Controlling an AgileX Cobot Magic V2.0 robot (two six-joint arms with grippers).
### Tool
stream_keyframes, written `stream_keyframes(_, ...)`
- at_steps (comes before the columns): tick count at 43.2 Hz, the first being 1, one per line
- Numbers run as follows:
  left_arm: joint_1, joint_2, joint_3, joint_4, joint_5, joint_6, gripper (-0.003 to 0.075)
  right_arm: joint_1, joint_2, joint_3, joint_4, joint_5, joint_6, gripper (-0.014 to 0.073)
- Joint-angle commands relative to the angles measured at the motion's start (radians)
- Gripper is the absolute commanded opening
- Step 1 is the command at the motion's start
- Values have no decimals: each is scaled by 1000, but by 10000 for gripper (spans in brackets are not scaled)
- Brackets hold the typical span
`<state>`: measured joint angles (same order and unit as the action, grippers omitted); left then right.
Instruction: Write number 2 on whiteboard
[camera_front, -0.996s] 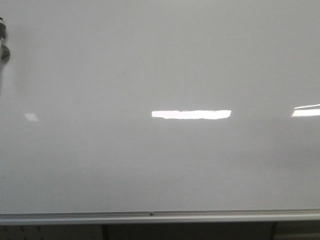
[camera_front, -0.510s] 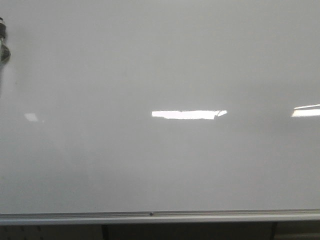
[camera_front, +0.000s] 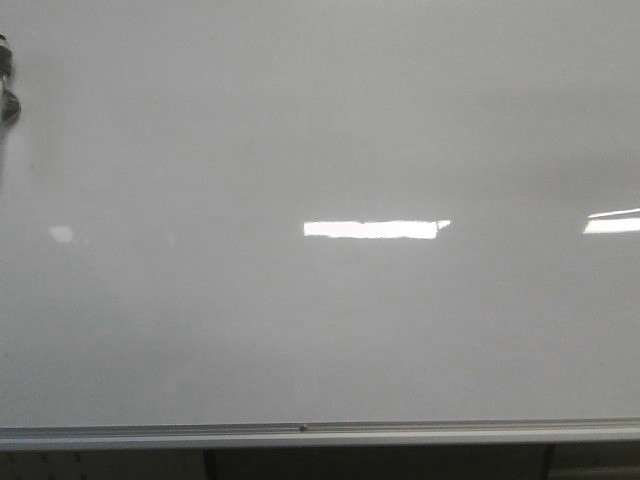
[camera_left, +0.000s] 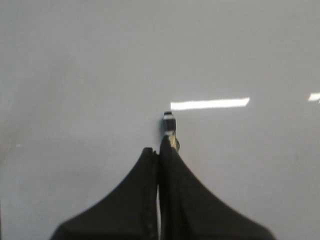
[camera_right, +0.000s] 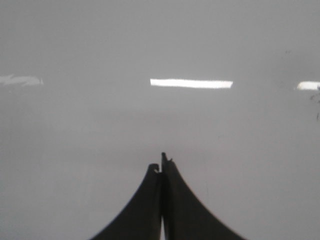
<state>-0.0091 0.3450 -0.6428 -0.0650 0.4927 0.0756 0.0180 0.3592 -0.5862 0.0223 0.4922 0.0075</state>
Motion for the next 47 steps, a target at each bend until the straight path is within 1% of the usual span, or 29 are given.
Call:
stream_keyframes(1,-7,59,-29,-9,-41,1,-20,-7,55,-32,-3,-47,1,-69)
stream_keyframes(12,-7,142,-25,-11,3,1,-19,-7,141,-30,-3,-9,1,-69)
stream_keyframes(27,-7,205,-24,-15,9,1,-19,-7,245,-30,-14,52,0,-66)
stream_keyframes(30,-7,215,-24,-15,11,1,-17,-7,260,-30,-22,60,-8,-46)
stream_keyframes(33,-7,223,-22,-15,11,1,9,-7,270,-30,-17,68,-17,34)
stream_keyframes(34,-7,226,-22,-15,11,1,37,-7,275,-30,-17,68,-22,87)
stream_keyframes(35,-7,228,-22,-15,11,1,65,-7,276,-30,-17,68,-25,117)
stream_keyframes(38,-7,241,-22,-15,11,1,174,-7,282,-30,-17,71,-32,290)
stream_keyframes(41,-7,255,-22,-13,11,3,306,-7,282,-30,-17,69,-33,451)
stream_keyframes(42,-7,258,-22,-13,11,3,364,-7,282,-30,-17,69,-33,511)
stream_keyframes(44,-7,271,-22,-13,11,3,440,-7,282,-30,-17,69,-33,578)
stream_keyframes(46,-7,281,-22,-13,15,5,500,-7,282,-30,-17,69,-33,619)
stream_keyframes(47,-7,287,-22,-13,18,7,510,-7,282,-30,-17,69,-33,630)
